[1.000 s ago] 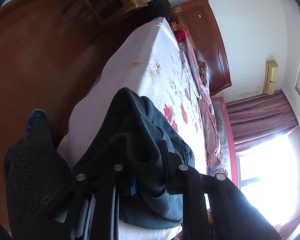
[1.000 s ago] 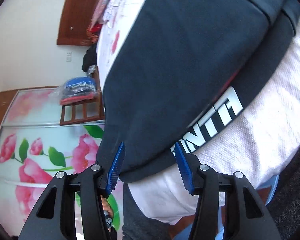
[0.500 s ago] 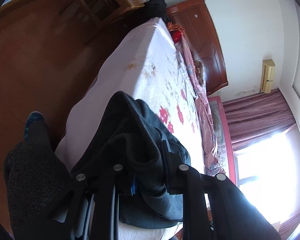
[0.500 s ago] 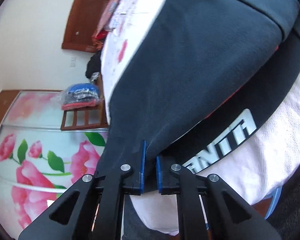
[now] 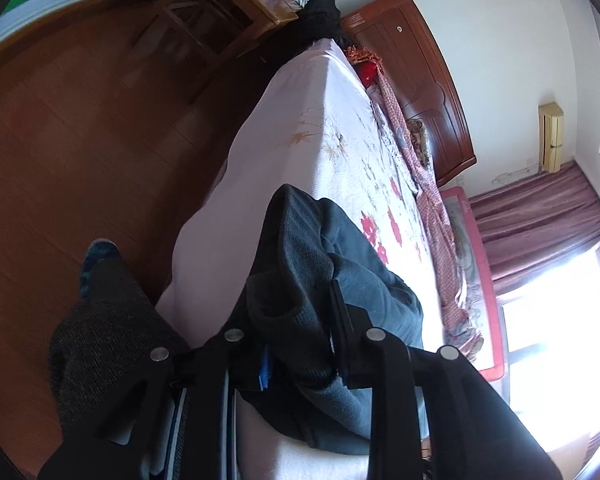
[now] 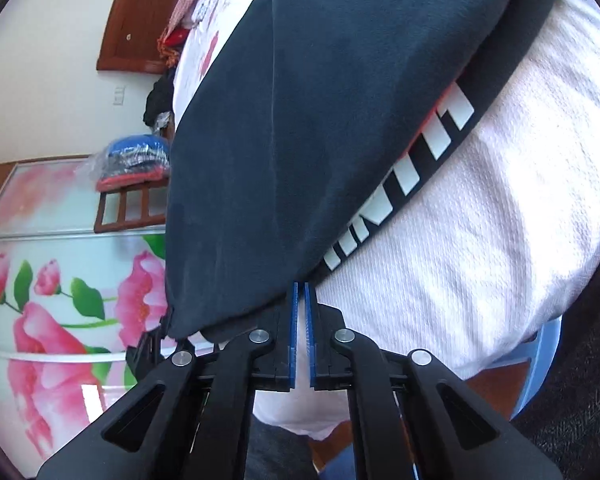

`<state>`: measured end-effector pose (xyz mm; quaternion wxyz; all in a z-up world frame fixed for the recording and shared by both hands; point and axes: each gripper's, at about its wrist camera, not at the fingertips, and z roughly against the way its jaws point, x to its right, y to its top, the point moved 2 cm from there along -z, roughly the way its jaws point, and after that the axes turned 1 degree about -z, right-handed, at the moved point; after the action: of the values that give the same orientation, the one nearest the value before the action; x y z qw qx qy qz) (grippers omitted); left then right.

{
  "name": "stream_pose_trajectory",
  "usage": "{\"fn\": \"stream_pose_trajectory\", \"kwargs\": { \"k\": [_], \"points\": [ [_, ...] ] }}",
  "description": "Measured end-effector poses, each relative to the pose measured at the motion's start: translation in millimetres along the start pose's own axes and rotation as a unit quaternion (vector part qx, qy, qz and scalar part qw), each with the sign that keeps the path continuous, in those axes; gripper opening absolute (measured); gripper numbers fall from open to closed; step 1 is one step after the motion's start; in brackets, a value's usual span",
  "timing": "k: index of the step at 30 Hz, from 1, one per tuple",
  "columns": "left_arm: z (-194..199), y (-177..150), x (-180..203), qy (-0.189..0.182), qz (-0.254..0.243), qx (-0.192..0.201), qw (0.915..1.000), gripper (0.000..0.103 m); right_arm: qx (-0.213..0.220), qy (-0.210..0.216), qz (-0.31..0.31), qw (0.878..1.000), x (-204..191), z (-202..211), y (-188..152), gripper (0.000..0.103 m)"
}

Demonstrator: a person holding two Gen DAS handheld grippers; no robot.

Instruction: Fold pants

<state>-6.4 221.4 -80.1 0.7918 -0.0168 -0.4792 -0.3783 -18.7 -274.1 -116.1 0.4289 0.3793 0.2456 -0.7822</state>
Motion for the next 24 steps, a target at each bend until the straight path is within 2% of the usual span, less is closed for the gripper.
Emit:
{"fn": "stream_pose_trajectory", "kwargs": {
  "k": [2, 3, 4, 6, 7, 9, 10, 11, 12, 13, 14, 15, 17, 19, 21, 23, 24],
  "points": [
    [-7, 4, 3, 0.024, -0.016, -0.01, 0.9995, 0.031, -0.005, 0.002, -0.006, 1.0, 0, -5, -1, 0.003],
    [-6, 5, 3, 0.044, -0.015, -0.015, 0.9988, 0.046, -0.021, 0.008, -0.007, 1.0, -2, -6, -1, 0.003],
    [-1, 7, 4, 0.061, -0.019, -0.015, 0.9979, 0.056, -0.021, 0.001, -0.003, 1.0, -2, -1, 1, 0.003],
    [18, 8, 10, 0.084, -0.044, -0.008, 0.9955, 0.059, 0.004, 0.012, 0.003, 1.0, -6, 25, 8, 0.003],
    [32, 9, 13, 0.107, -0.063, 0.004, 0.9923, 0.066, 0.024, 0.011, 0.001, 1.0, -4, 40, 14, 0.003],
    [58, 12, 18, 0.147, -0.092, 0.033, 0.9843, 0.069, 0.076, 0.015, -0.021, 0.997, 9, 77, 32, 0.003],
    [69, 12, 25, 0.16, -0.115, 0.049, 0.9792, 0.069, 0.107, 0.012, -0.035, 0.994, 19, 96, 42, 0.01],
    [75, 11, 35, 0.166, -0.137, 0.057, 0.9748, 0.069, 0.14, -0.007, -0.05, 0.989, 31, 114, 51, 0.034],
    [77, 9, 48, 0.157, -0.164, 0.057, 0.9722, 0.069, 0.168, -0.019, -0.062, 0.984, 43, 131, 60, 0.046],
    [74, 6, 64, 0.145, -0.194, 0.052, 0.9689, 0.072, 0.187, -0.023, -0.071, 0.979, 54, 144, 68, 0.05],
    [67, 0, 83, 0.132, -0.231, 0.043, 0.9631, 0.072, 0.208, -0.034, -0.087, 0.974, 65, 157, 75, 0.05],
    [57, -7, 104, 0.118, -0.274, 0.033, 0.954, 0.072, 0.228, -0.041, -0.099, 0.968, 75, 170, 82, 0.05],
    [29, -29, 151, 0.069, -0.372, 0.013, 0.9255, 0.074, 0.274, -0.039, -0.119, 0.954, 91, 198, 96, 0.05],
    [-2, -47, 181, 0.027, -0.417, -0.02, 0.9083, 0.078, 0.325, -0.037, -0.142, 0.934, 111, 230, 117, 0.05],
    [-33, -63, 195, 0.005, -0.428, -0.051, 0.9021, 0.078, 0.367, -0.051, -0.139, 0.918, 129, 261, 141, 0.05],
    [-67, -75, 198, 0.009, -0.423, -0.095, 0.9011, 0.078, 0.391, -0.051, -0.136, 0.909, 144, 285, 165, 0.05],
    [-76, -80, 194, 0.018, -0.417, -0.104, 0.9027, 0.078, 0.395, -0.055, -0.14, 0.906, 149, 291, 179, 0.05]
  ]
}}
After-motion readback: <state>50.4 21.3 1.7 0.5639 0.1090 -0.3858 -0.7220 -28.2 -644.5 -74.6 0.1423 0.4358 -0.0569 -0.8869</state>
